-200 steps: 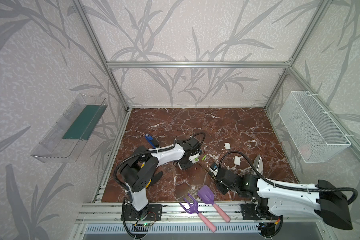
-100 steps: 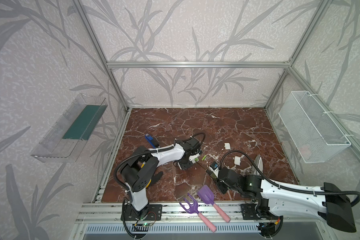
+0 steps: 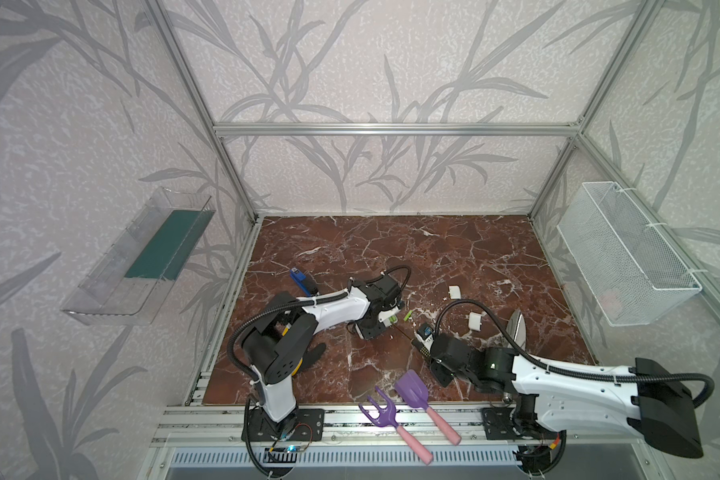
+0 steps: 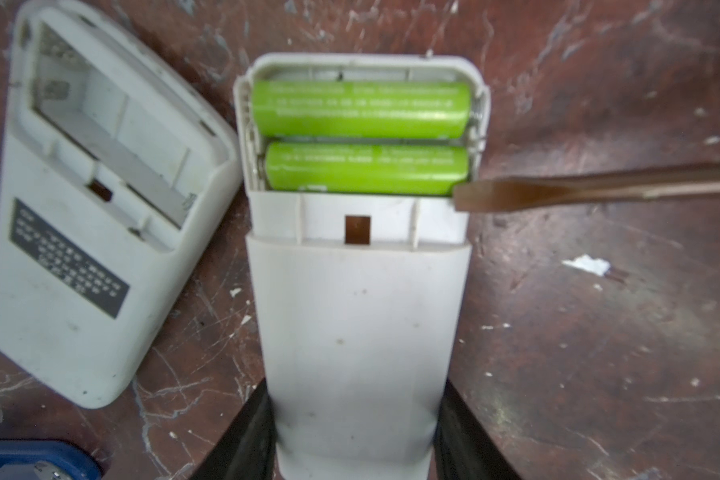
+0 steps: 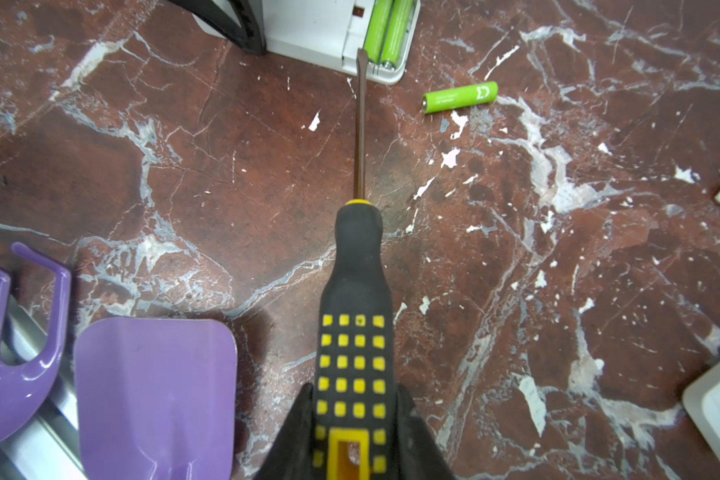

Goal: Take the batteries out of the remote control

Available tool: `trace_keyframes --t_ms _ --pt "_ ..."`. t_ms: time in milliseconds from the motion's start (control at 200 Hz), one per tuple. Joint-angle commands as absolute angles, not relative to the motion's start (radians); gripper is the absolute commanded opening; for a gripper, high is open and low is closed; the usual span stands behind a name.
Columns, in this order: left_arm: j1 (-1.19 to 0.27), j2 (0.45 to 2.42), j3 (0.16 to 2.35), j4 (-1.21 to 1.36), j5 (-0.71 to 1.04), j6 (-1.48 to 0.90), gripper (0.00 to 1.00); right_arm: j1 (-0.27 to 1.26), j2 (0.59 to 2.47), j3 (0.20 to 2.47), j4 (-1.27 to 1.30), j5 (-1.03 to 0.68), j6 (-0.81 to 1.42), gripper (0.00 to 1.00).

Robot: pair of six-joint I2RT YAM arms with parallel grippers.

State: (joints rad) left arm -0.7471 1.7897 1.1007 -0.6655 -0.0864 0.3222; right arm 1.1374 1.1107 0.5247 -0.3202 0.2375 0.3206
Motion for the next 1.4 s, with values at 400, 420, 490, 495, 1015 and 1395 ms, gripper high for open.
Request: trace_keyframes --t_ms 400,420,490,495,1015,1395 --pt "-0.750 1.810 1.117 -0.724 -0.112 0.341 0.42 1.144 1.092 0.542 -0.367 0.271 0.324 0.00" --pt "-0.750 1.809 1.118 -0.724 -0.112 0.341 0.42 1.144 1.090 0.541 -0.369 0.272 0.325 0.00" --pt "-0.751 1.809 1.117 -0.723 -0.113 0.341 0.42 1.144 1.089 0.540 -0.371 0.275 0.325 0.00" --pt "-0.752 1.809 1.117 -0.723 -0.113 0.341 0.42 1.144 1.089 0.541 -0.371 0.275 0.325 0.00" --pt "-0.754 1.810 1.118 -0.723 -0.106 0.341 0.41 1.144 1.142 0.566 -0.349 0.245 0.297 0.00" --pt "-0.779 1.800 1.114 -0.710 -0.027 0.345 0.40 1.144 1.173 0.555 -0.272 0.256 0.347 0.00"
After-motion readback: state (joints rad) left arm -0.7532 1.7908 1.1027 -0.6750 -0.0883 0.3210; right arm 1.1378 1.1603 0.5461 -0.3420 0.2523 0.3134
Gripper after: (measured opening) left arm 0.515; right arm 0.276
